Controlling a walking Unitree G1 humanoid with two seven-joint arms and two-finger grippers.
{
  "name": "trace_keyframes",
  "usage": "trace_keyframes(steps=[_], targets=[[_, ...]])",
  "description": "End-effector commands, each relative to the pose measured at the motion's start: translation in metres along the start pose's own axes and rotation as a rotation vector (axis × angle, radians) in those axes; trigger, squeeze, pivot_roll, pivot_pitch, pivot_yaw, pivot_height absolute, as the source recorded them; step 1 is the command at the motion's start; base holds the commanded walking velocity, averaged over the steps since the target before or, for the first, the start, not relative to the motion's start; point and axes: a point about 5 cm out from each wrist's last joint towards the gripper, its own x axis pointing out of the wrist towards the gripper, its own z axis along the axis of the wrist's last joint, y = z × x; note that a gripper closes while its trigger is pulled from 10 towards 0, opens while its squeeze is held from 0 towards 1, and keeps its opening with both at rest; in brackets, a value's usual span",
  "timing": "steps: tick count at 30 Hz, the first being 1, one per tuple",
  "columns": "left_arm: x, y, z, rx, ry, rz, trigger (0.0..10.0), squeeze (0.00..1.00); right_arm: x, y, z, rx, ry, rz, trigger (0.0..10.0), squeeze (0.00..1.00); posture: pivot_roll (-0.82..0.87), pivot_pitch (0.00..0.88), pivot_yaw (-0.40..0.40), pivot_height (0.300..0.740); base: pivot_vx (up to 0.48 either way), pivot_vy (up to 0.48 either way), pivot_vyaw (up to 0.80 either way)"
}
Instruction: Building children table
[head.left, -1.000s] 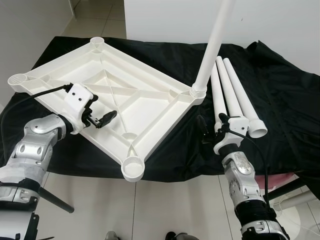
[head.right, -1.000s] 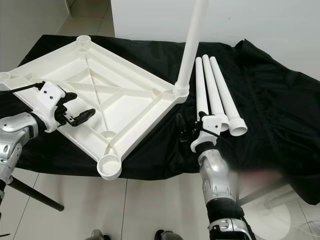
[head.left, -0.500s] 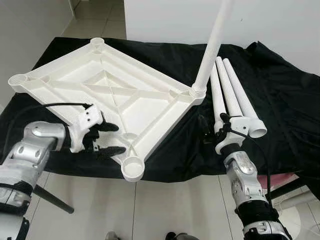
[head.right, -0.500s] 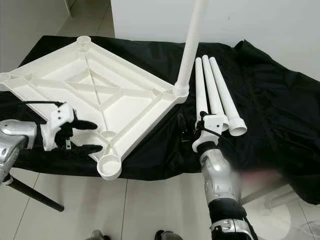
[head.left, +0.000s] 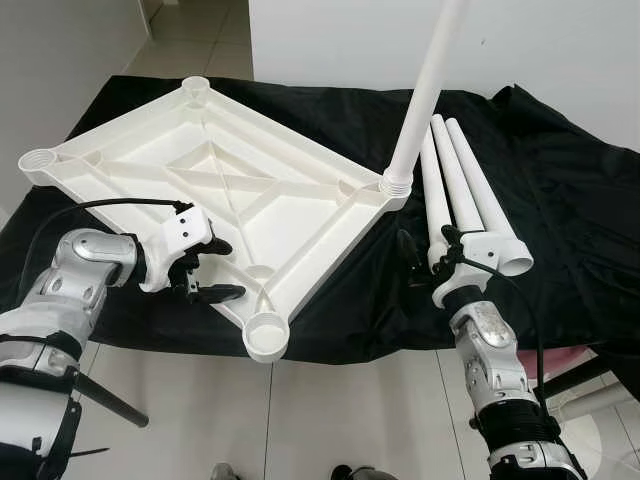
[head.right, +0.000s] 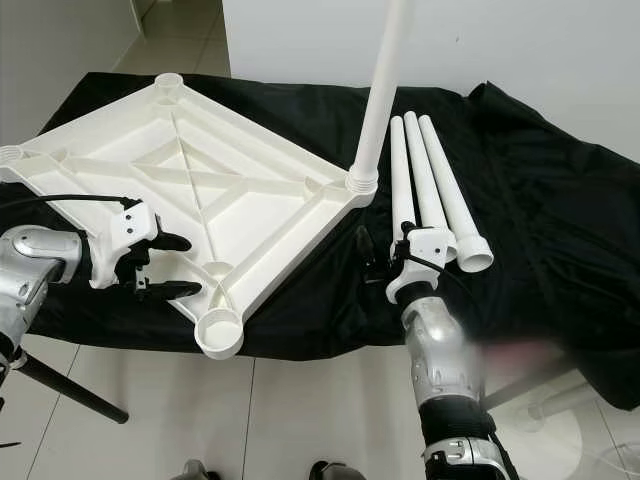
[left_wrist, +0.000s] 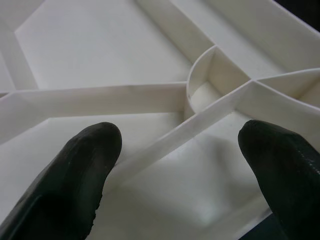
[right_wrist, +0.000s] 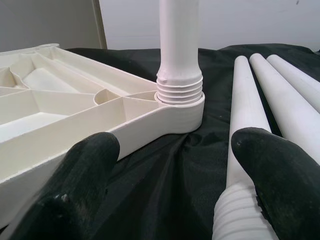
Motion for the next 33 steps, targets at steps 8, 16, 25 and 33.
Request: trace_keyframes(steps=[8,16,25,33], targets=[[0.004,0.020,-0.008,0.086,0.135,0.276,10.0,0.00,0.001,-0.001,0.000,-0.005,0.008,-0.007,10.0,0.00,0.02,0.101,-0.016,0.740,0.000,0.000,0.00],[0.006,0.032,-0.004,0.124,0.197,0.386,10.0,0.00,0.001,0.001,-0.001,-0.002,0.010,-0.006,10.0,0.00,0.02,0.103,-0.015,0.740,0.000,0.000,0.00],[0.011,0.035,-0.008,0.117,0.263,0.428,10.0,0.00,0.001,0.001,-0.001,-0.002,0.010,-0.010,10.0,0.00,0.01,0.098,-0.007,0.740,0.000,0.000,0.00],[0.015,0.039,-0.011,0.085,0.329,0.483,10.0,0.00,0.002,0.003,-0.002,-0.001,0.010,-0.004,10.0,0.00,0.01,0.088,-0.009,0.740,0.000,0.000,0.00]])
